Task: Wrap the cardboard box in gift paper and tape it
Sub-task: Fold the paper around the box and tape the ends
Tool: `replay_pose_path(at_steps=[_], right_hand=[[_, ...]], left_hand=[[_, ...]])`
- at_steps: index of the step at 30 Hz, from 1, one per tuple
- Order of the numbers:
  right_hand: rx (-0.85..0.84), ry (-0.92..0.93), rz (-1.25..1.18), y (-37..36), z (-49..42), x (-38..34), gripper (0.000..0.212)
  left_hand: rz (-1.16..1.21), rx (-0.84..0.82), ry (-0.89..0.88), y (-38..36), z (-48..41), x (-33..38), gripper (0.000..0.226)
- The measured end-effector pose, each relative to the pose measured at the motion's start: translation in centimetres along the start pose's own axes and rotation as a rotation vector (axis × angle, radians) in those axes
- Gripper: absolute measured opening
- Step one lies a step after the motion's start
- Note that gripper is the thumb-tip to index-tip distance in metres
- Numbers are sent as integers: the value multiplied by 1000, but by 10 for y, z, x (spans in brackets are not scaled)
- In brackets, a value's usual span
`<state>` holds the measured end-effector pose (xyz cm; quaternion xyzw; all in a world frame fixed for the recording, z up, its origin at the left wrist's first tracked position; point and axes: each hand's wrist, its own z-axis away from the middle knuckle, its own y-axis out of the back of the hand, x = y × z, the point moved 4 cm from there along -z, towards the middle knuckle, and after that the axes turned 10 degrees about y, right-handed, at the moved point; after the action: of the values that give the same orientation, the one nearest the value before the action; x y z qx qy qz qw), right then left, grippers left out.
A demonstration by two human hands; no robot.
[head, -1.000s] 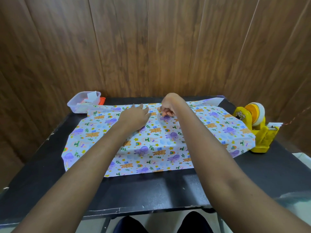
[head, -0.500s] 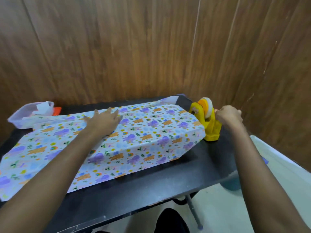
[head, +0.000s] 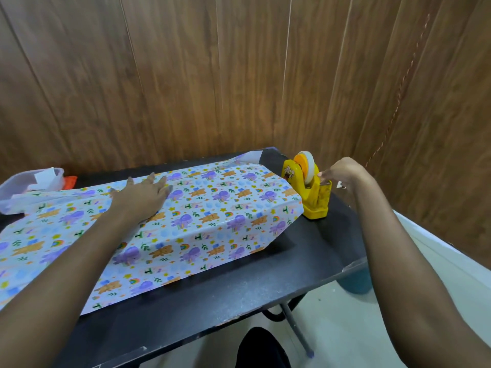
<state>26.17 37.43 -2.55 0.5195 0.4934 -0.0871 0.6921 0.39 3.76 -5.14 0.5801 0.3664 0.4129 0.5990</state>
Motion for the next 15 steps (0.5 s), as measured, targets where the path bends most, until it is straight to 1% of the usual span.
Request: replay_pose_path(at_steps=[2,3,5,6,8,10,15], right_hand=[[28,-10,-94,3,3,1,37],[39,-19,-136,4,6,2,31],[36,-57,-215,4,12,8,11],[15,-95,-246,1,13,13,12],[-32,-177,-300,-9,17,26,21],[-34,-220,-369,-17,19,33,21],[45,-189,-605,-26,19,40,23]], left_hand=[[0,1,5,0,0,0,58],[-3,2,7,0,1,1,57],[-7,6,8,1,2,1,57],[-6,6,7,1,2,1,57],[-4,7,3,0,2,1,57],[-4,11,4,0,2,1,57],[-25,10,13,0,3,1,56]])
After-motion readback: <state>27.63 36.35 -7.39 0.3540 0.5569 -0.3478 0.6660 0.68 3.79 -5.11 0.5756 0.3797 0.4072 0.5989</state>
